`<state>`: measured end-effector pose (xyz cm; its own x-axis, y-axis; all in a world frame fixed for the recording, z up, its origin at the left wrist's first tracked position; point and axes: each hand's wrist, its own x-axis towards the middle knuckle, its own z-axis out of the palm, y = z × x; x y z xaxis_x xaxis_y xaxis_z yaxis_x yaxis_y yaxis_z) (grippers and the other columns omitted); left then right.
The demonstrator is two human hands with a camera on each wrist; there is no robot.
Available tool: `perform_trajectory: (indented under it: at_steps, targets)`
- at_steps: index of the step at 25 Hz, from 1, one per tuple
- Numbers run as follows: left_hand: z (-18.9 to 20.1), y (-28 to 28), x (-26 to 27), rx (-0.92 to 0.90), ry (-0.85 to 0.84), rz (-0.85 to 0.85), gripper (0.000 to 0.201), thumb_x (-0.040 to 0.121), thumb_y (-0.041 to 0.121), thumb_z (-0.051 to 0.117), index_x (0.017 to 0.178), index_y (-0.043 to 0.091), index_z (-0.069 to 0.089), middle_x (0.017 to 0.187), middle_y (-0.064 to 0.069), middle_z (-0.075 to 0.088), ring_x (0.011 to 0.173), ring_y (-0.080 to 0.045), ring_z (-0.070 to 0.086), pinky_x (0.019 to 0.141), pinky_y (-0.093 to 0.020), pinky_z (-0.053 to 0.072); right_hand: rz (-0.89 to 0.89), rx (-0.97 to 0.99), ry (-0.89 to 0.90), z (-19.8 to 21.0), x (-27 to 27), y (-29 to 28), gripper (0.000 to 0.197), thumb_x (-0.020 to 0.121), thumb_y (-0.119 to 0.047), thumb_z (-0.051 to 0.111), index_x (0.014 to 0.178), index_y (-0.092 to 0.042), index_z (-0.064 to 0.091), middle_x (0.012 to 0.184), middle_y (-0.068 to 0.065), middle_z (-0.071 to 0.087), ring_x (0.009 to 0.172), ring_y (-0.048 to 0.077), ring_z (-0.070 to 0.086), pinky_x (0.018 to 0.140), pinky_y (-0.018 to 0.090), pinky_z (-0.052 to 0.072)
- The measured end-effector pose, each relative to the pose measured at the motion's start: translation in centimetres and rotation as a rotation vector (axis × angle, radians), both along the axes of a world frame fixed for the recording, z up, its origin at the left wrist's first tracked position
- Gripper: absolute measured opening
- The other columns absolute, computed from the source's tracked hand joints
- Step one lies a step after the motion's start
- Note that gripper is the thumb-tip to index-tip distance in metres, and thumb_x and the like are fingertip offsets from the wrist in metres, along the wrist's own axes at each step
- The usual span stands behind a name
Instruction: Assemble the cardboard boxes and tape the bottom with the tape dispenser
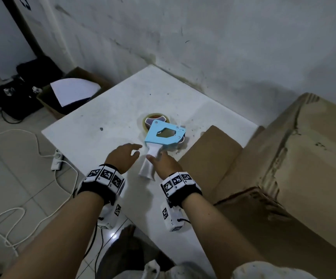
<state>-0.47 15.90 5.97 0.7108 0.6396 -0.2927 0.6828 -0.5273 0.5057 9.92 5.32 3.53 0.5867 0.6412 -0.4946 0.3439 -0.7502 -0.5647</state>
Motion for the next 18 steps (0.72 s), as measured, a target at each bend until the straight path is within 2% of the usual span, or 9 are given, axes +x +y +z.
perform_trajectory:
  at_steps: [5,7,9,11,13,16,18]
  targets:
    - [-2.5,3.1,2.0,-0.190,-0.024,-0.220,0.052,0.086,-0.009,0.034,0.121,0.016,0.063,0.133,-0.009,0.058,0.121,-0.024,0.055,0.106,-0.030,0.040,-0.260,0.050,0.132,-0.8,1.0,3.8,0.045,0.084,-0.039,0.062,0.116,-0.008,0.056,0.119,0.017,0.063,0.106,0.032,0.060,0.091,0.038,0.047]
    - [-3.1,4.7,2.8,-0.198,-0.020,-0.232,0.049,0.089,-0.006,0.033,0.120,0.016,0.063,0.131,-0.007,0.059,0.120,-0.024,0.055,0.104,-0.030,0.040,-0.355,0.063,0.163,-0.7,1.7,5.0,0.040,0.084,-0.027,0.065,0.115,-0.003,0.057,0.121,0.018,0.063,0.108,0.032,0.059,0.090,0.037,0.046]
    - [-3.6,6.0,3.5,-0.153,-0.043,-0.195,0.044,0.091,0.000,0.035,0.119,0.018,0.063,0.130,-0.005,0.061,0.119,-0.024,0.055,0.104,-0.032,0.042,-0.470,0.056,0.197,-1.0,1.8,5.7,0.043,0.085,-0.017,0.062,0.122,0.002,0.052,0.127,0.019,0.057,0.115,0.033,0.055,0.093,0.035,0.044]
    - [-3.7,7.4,4.1,-0.116,-0.088,-0.159,0.042,0.090,0.002,0.037,0.118,0.018,0.063,0.128,-0.005,0.062,0.118,-0.024,0.056,0.102,-0.035,0.043,-0.599,0.048,0.166,-1.4,1.4,6.1,0.051,0.086,-0.020,0.059,0.129,0.002,0.042,0.131,0.021,0.051,0.119,0.033,0.051,0.095,0.034,0.041]
    - [-3.6,8.8,4.7,-0.114,-0.146,-0.134,0.041,0.089,0.001,0.039,0.119,0.017,0.062,0.127,-0.005,0.062,0.117,-0.024,0.056,0.101,-0.034,0.044,-0.624,0.010,0.028,-1.6,1.5,6.0,0.054,0.086,-0.030,0.057,0.128,-0.003,0.037,0.129,0.020,0.052,0.116,0.035,0.053,0.092,0.036,0.043]
    - [-2.8,11.0,5.4,-0.102,-0.184,-0.148,0.040,0.090,0.002,0.040,0.124,0.015,0.057,0.131,-0.005,0.058,0.119,-0.025,0.054,0.100,-0.033,0.041,-0.583,-0.018,-0.061,-0.3,2.6,5.2,0.049,0.080,-0.032,0.062,0.119,-0.011,0.041,0.114,0.014,0.060,0.104,0.034,0.059,0.080,0.032,0.043]
    - [-2.1,11.8,6.0,-0.118,-0.214,-0.136,0.039,0.092,0.005,0.040,0.128,0.015,0.054,0.132,-0.005,0.057,0.119,-0.025,0.054,0.099,-0.032,0.040,-0.582,0.109,-0.003,0.4,3.6,4.7,0.044,0.078,-0.023,0.065,0.115,-0.010,0.045,0.100,0.013,0.061,0.089,0.030,0.060,0.073,0.034,0.043]
